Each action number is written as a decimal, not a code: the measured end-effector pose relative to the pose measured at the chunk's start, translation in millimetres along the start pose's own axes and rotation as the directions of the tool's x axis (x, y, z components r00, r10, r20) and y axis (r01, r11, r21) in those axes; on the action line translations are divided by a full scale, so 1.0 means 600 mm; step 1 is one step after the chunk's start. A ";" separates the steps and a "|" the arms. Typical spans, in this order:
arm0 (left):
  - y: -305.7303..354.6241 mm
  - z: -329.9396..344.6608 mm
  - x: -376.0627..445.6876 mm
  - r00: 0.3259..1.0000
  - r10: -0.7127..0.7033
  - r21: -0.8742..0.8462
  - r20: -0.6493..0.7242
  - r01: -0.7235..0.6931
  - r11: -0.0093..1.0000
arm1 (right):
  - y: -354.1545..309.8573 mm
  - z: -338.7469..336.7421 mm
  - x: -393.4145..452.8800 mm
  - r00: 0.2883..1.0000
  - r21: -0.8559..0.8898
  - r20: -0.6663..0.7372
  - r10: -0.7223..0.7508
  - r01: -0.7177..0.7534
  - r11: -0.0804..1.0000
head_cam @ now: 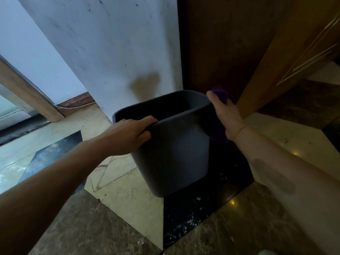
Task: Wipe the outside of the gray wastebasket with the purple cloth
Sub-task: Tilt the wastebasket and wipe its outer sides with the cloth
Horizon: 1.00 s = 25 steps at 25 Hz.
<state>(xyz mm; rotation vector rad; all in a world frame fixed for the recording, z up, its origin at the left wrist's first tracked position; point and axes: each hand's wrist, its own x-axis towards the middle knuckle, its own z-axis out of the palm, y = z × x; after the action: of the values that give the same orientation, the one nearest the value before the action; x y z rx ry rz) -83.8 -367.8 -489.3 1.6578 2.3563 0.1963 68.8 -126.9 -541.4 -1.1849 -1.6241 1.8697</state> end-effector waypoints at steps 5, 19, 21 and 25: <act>-0.008 0.030 -0.046 0.989 0.003 0.183 -0.148 0.024 0.983 | -0.015 -0.032 0.003 0.978 -0.221 0.205 -0.041 0.087 0.971; -0.016 0.093 -0.160 0.825 -0.560 -0.918 -0.079 0.159 0.364 | 0.038 -0.053 -0.051 0.984 -0.044 0.177 0.009 -0.002 0.999; -0.015 0.099 -0.151 0.817 -0.558 -0.891 -0.145 0.138 0.433 | 0.036 -0.043 -0.033 0.990 -0.029 0.136 -0.025 0.029 0.999; -0.022 0.103 -0.115 0.807 -0.557 -0.851 -0.195 0.144 0.506 | 0.028 -0.022 0.010 0.983 -0.078 0.137 -0.121 0.132 0.988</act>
<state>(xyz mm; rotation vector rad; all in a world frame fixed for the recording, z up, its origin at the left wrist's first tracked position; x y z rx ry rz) -56.3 -439.1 -543.2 0.6589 2.2335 1.4754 79.8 -118.7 -558.6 -0.9839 -1.8238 1.8483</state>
